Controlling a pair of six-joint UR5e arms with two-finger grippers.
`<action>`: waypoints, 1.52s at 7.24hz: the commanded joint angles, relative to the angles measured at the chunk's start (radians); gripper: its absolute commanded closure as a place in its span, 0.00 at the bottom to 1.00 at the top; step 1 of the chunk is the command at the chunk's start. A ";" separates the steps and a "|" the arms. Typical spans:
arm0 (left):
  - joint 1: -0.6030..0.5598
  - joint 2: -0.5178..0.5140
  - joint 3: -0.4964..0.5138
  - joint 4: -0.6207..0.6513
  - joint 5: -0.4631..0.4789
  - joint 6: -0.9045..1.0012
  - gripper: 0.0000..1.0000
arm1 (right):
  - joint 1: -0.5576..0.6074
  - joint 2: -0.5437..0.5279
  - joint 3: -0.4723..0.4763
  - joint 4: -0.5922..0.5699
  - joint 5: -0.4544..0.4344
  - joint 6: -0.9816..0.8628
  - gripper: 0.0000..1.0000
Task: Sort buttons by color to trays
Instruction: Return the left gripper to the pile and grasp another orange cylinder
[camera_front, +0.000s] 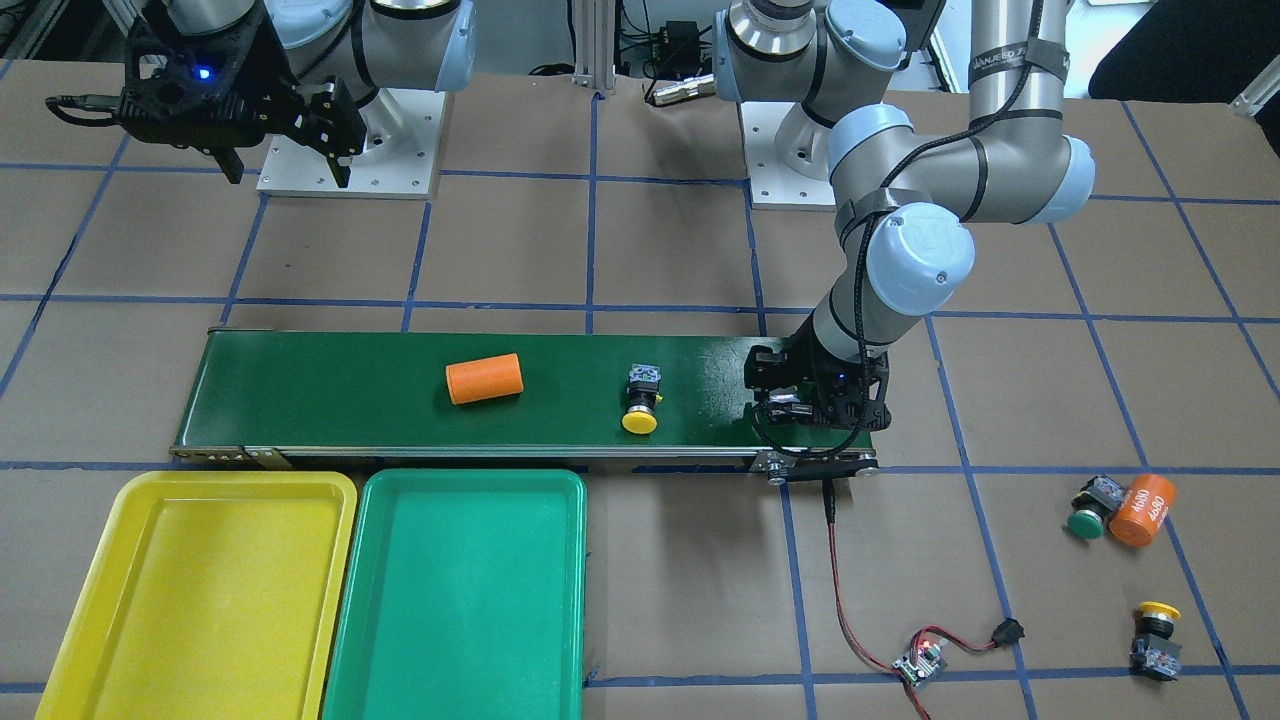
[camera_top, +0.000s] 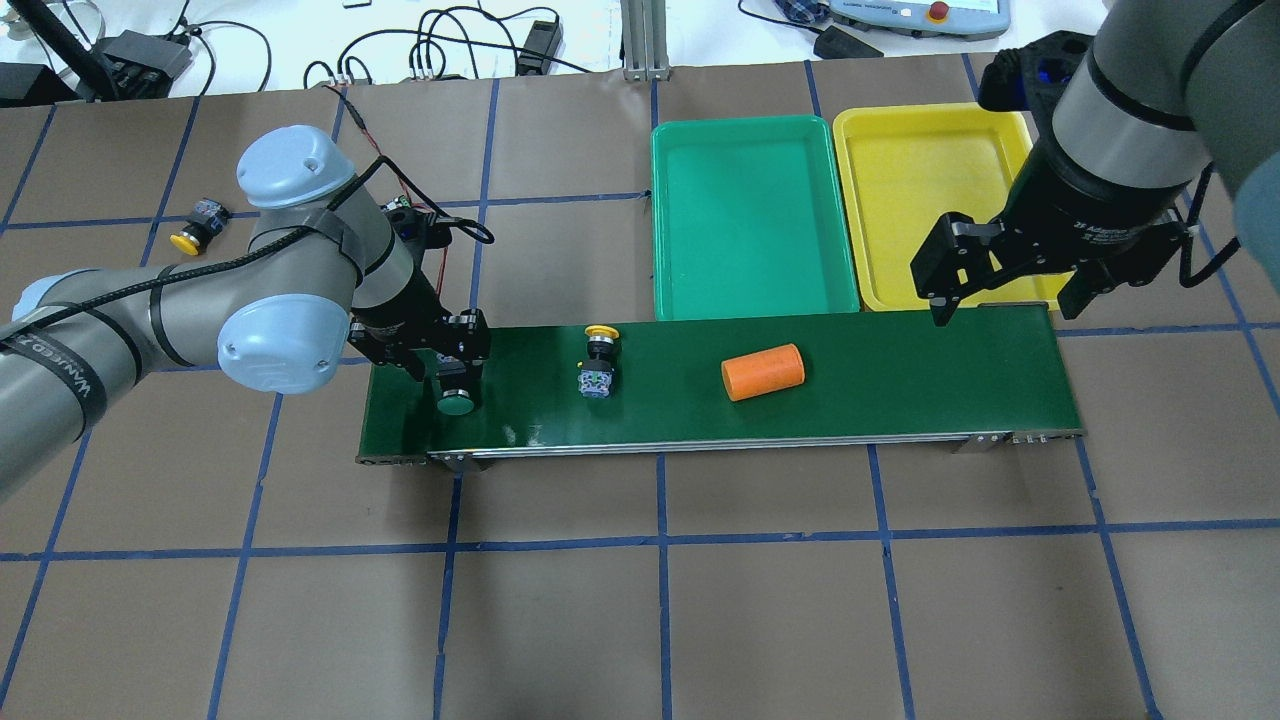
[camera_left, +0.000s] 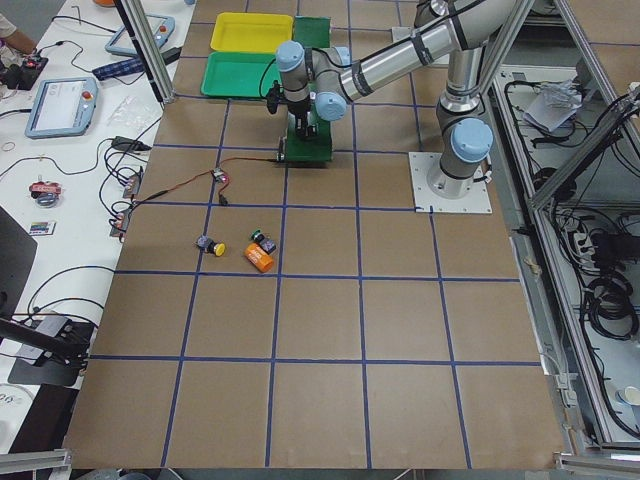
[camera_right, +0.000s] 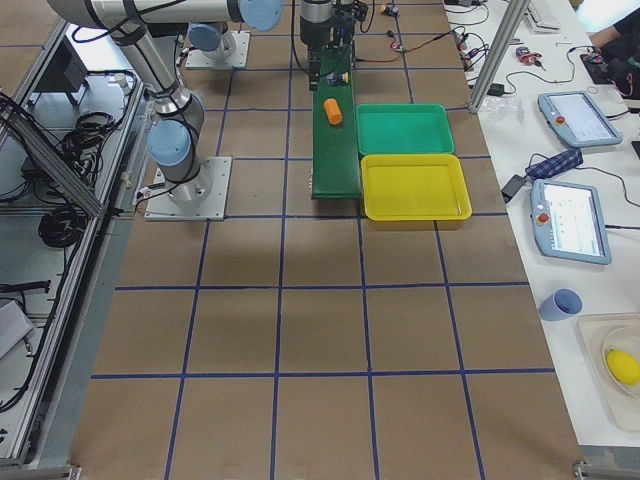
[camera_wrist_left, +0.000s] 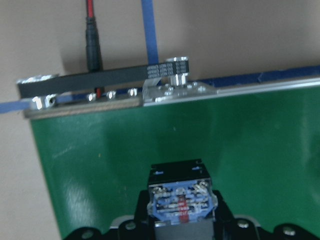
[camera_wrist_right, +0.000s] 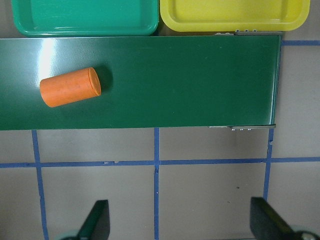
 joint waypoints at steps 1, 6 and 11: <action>0.010 0.047 0.054 -0.098 0.005 -0.004 0.00 | 0.000 -0.001 0.000 0.000 0.000 0.000 0.00; 0.444 -0.141 0.337 -0.198 0.050 0.864 0.00 | -0.011 0.047 0.000 -0.084 -0.020 0.009 0.00; 0.627 -0.410 0.462 -0.025 0.065 1.267 0.00 | -0.009 0.133 0.005 -0.103 -0.012 0.006 0.00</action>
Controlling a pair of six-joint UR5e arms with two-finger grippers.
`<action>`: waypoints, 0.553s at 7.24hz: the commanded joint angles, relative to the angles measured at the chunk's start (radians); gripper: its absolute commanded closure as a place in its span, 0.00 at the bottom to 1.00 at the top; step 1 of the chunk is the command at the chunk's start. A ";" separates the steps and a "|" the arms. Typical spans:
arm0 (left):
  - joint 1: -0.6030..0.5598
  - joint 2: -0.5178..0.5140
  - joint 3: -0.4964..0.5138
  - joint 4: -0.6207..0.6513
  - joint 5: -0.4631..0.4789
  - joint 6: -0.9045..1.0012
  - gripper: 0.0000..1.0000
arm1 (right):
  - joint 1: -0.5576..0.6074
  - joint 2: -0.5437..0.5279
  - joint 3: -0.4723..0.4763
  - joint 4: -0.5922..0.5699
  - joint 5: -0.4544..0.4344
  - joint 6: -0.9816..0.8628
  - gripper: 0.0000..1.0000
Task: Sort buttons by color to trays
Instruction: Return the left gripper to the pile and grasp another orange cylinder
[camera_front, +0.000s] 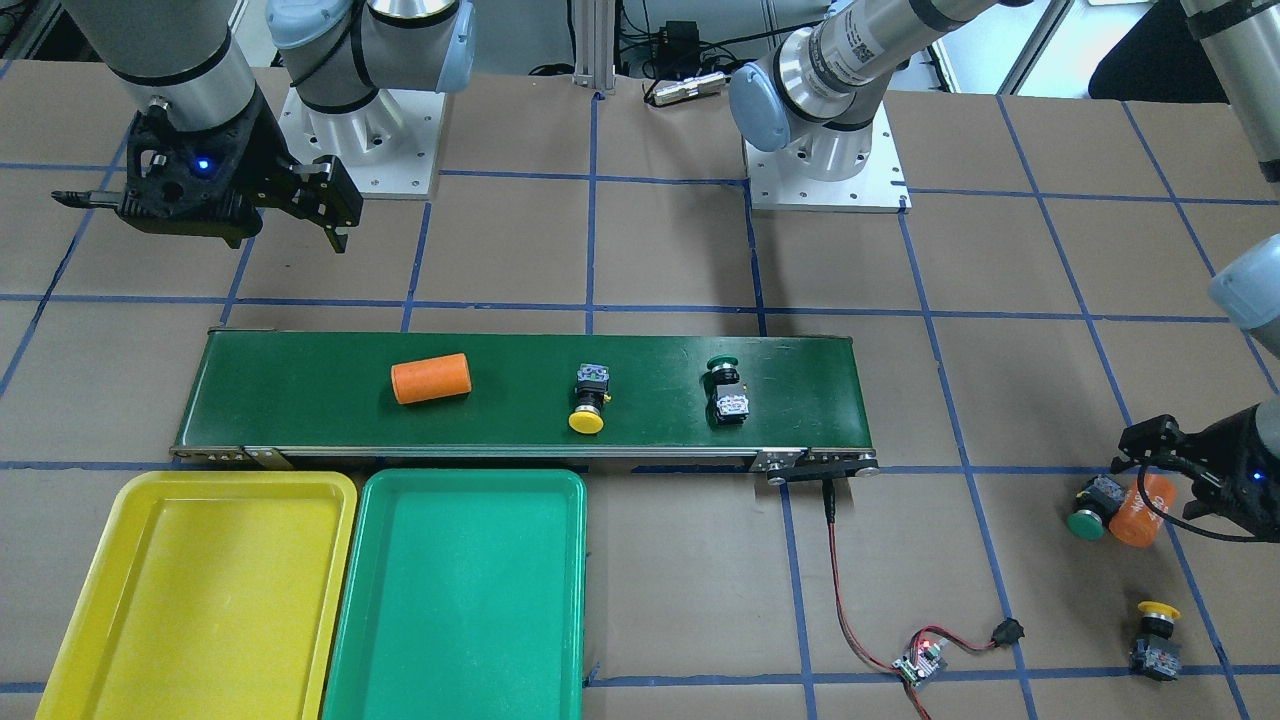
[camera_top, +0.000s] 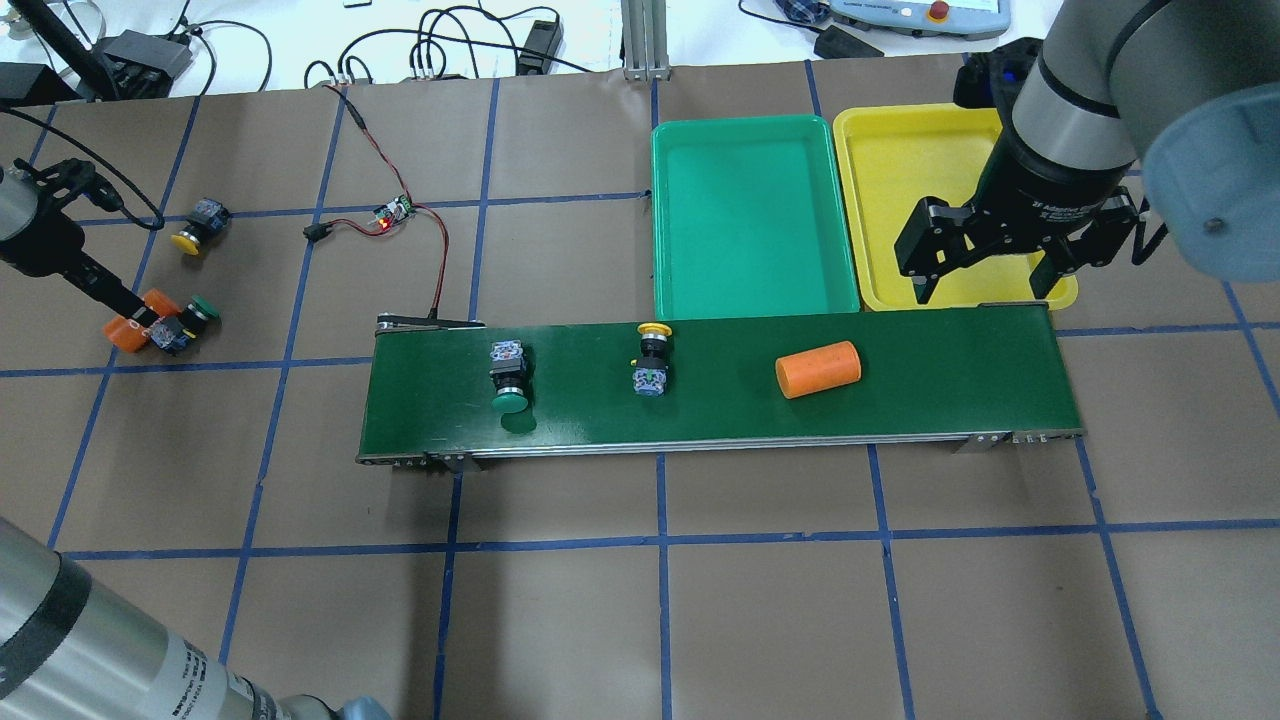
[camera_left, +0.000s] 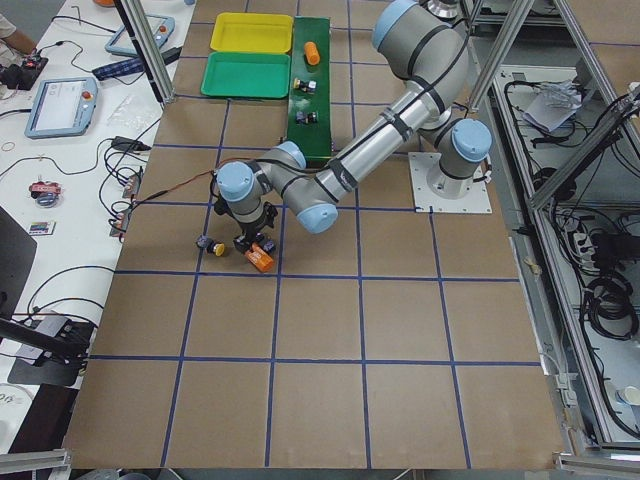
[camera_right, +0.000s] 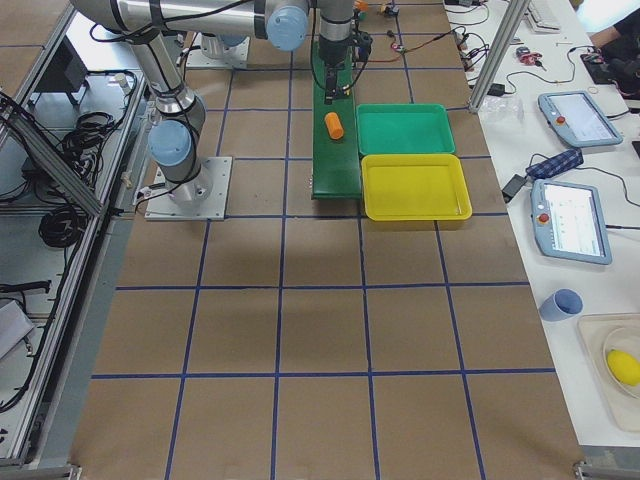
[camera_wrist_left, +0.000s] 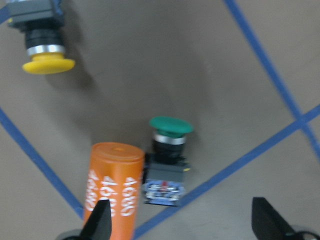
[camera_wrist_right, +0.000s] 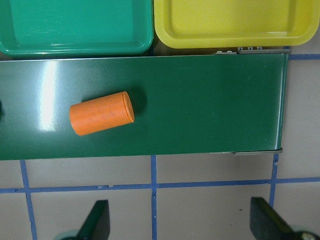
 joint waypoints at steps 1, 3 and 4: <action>0.014 -0.060 0.008 0.055 0.000 0.042 0.00 | 0.001 0.034 0.000 -0.054 -0.010 0.006 0.00; 0.043 -0.086 0.011 0.058 -0.004 0.044 0.36 | 0.002 0.054 0.003 -0.094 -0.005 0.019 0.00; 0.043 -0.083 0.022 0.043 -0.007 0.088 0.73 | 0.004 0.055 0.010 -0.090 -0.011 0.013 0.00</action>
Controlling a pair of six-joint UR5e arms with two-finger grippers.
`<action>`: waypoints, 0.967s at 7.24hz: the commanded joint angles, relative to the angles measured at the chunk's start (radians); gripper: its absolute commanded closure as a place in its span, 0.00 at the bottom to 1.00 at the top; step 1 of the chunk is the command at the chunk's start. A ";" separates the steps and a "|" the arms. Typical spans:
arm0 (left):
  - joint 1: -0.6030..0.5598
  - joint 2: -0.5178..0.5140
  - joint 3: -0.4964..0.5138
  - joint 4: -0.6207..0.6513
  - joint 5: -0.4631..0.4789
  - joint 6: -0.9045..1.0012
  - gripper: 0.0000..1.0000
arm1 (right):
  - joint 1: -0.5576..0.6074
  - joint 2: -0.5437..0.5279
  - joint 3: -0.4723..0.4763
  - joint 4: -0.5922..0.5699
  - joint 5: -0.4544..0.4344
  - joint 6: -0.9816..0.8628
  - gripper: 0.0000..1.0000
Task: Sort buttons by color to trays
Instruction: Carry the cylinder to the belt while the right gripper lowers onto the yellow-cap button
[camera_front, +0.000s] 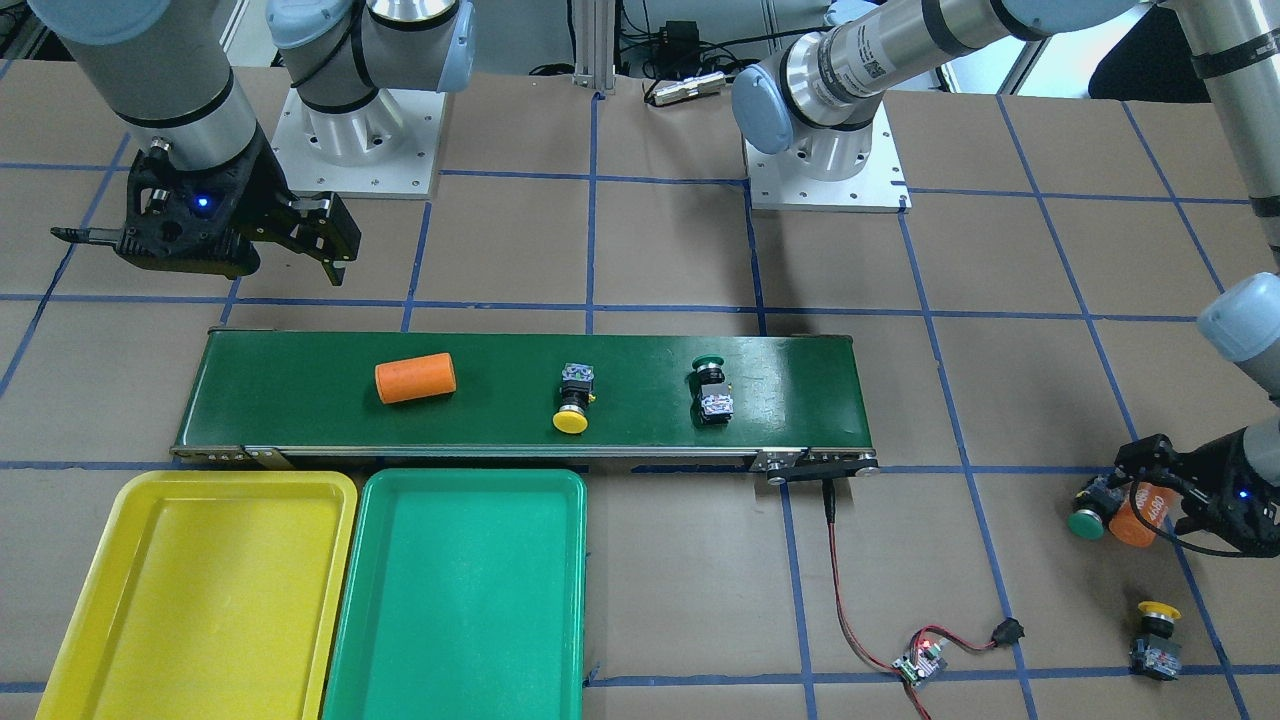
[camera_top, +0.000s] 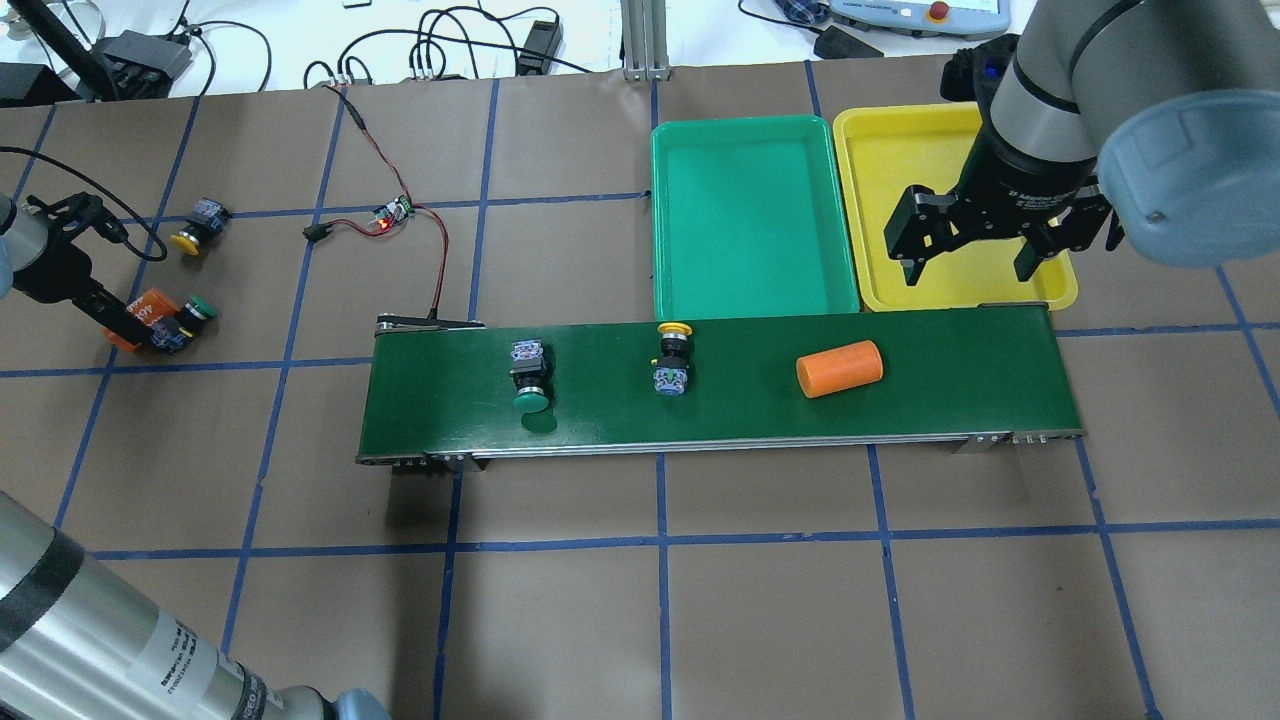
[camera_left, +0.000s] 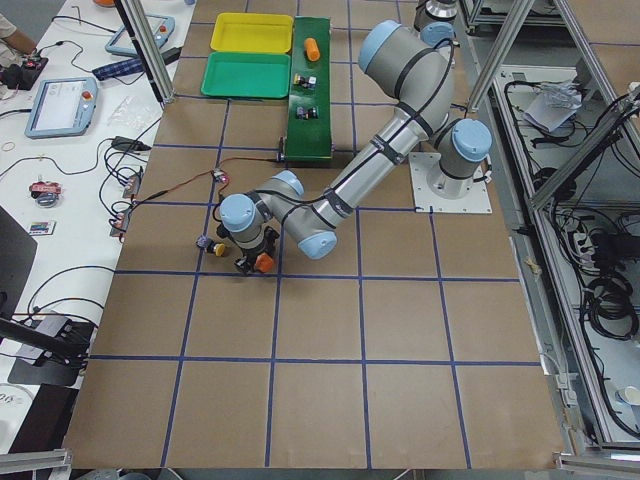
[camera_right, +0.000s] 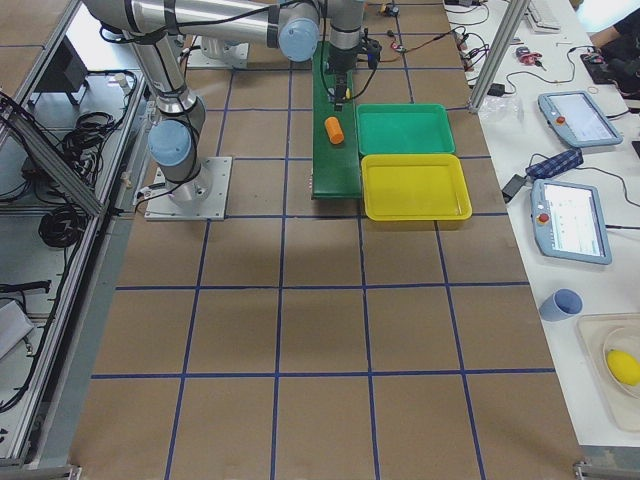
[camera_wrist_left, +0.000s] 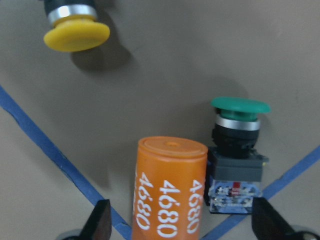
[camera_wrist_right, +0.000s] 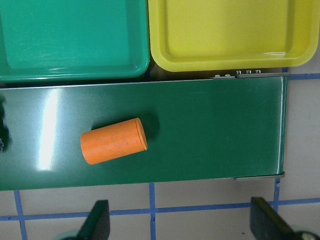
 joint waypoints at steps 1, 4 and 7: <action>0.002 0.018 0.009 -0.030 0.002 0.043 1.00 | 0.002 0.004 0.013 -0.006 0.003 0.004 0.00; -0.018 0.122 0.044 -0.282 0.003 -0.023 1.00 | 0.009 0.012 0.047 -0.023 0.017 0.088 0.00; -0.262 0.300 -0.003 -0.438 0.002 -0.540 1.00 | 0.040 0.042 0.108 -0.127 0.074 0.146 0.00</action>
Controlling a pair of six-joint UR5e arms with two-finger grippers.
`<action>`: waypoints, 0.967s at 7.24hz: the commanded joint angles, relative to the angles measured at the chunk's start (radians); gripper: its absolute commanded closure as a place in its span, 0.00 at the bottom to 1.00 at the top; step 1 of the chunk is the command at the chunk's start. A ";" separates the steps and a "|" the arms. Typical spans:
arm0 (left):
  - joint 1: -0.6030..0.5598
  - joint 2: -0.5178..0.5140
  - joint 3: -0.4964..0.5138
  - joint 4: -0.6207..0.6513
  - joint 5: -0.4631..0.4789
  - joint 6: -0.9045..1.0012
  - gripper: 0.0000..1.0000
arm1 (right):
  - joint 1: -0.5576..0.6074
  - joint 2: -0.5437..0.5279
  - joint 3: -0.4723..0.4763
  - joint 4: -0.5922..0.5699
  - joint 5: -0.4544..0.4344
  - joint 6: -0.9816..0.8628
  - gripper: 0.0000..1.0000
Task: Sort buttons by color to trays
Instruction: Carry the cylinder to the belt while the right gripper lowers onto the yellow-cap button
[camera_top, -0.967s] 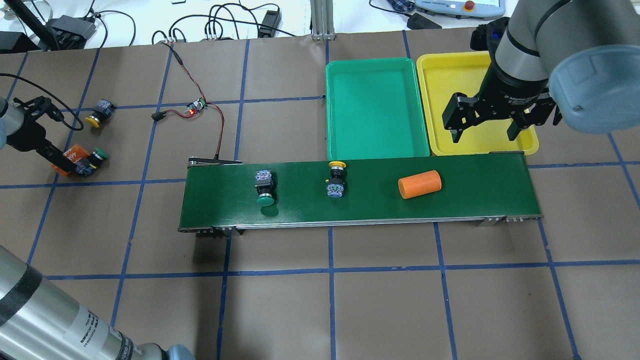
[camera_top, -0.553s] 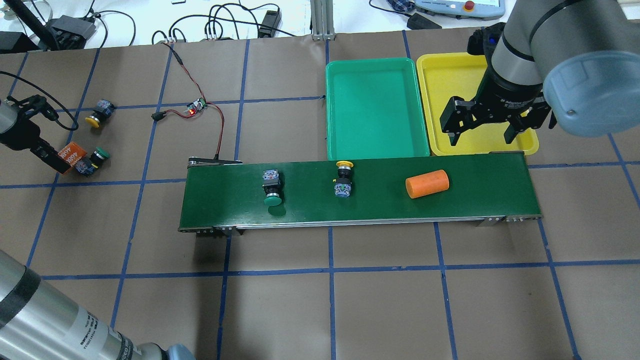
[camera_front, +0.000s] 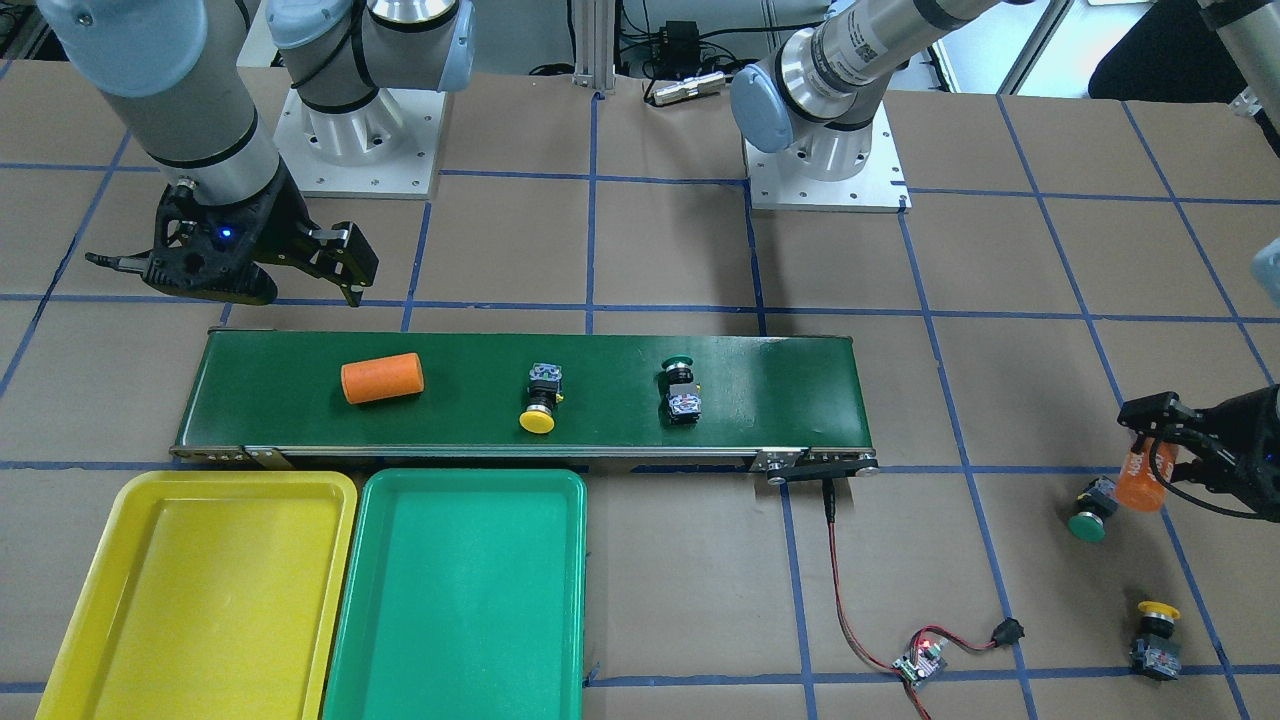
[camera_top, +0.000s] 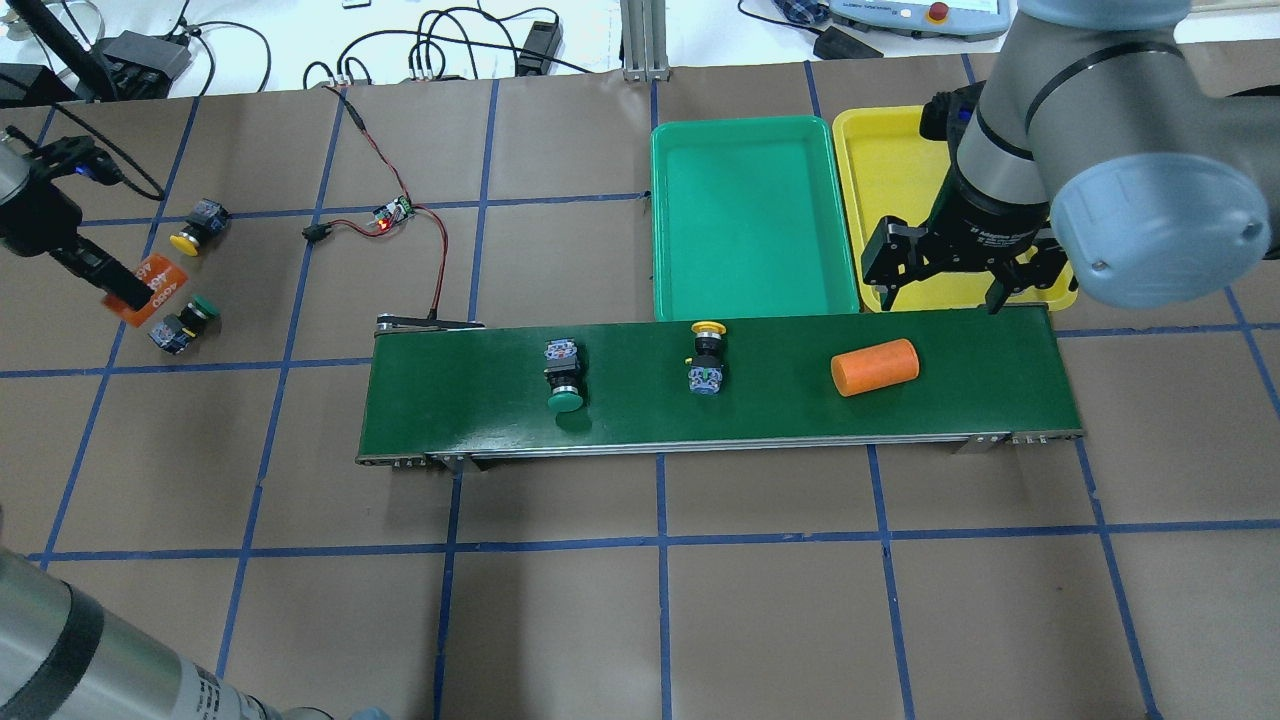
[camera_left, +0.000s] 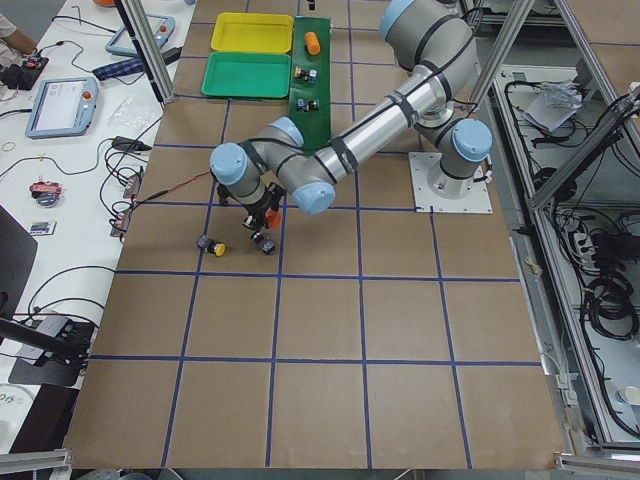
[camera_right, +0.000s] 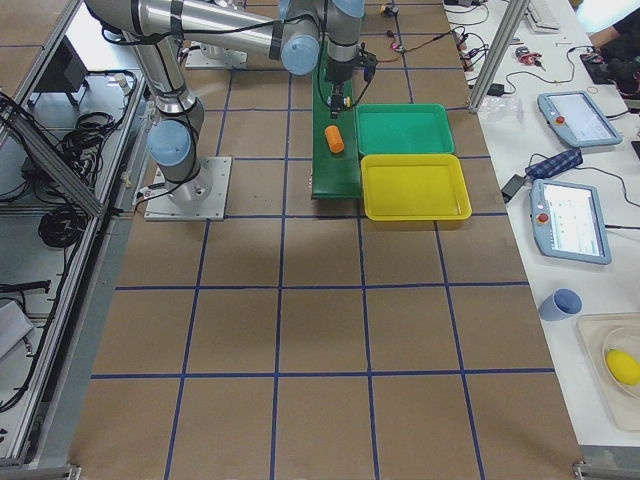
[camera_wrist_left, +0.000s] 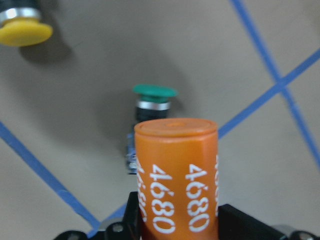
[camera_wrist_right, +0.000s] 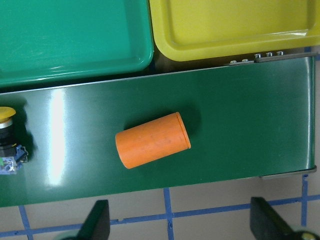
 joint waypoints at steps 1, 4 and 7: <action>-0.162 0.122 -0.097 -0.031 -0.009 -0.362 1.00 | 0.056 0.044 0.021 -0.058 0.069 0.110 0.00; -0.407 0.237 -0.292 0.037 -0.009 -0.892 1.00 | 0.176 0.153 0.026 -0.161 0.054 0.225 0.00; -0.466 0.274 -0.345 0.085 -0.013 -0.429 1.00 | 0.191 0.211 0.038 -0.163 0.068 0.238 0.00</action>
